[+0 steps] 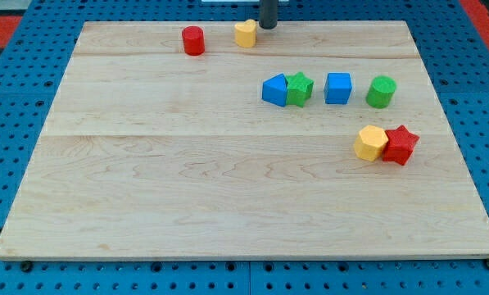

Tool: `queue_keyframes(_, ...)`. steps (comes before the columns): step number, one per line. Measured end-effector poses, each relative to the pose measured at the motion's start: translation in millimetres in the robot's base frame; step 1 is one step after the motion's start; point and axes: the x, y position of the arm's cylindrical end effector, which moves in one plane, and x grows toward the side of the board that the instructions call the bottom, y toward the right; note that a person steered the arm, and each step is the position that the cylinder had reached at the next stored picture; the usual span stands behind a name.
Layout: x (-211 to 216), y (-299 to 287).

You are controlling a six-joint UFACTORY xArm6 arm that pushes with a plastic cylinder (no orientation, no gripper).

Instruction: Push the yellow heart into the yellow hexagon

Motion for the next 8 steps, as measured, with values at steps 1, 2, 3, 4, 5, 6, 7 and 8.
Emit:
queue_keyframes(1,62.2,-48.3)
queue_keyframes(2,119.5,-88.9)
queue_keyframes(3,95.7,-125.5)
queue_keyframes(4,131.8,-197.1)
queue_keyframes(5,167.7,-229.3)
queue_keyframes(6,172.5,-198.8)
queue_keyframes(7,136.4,-190.3)
queue_keyframes(8,129.8,-164.7)
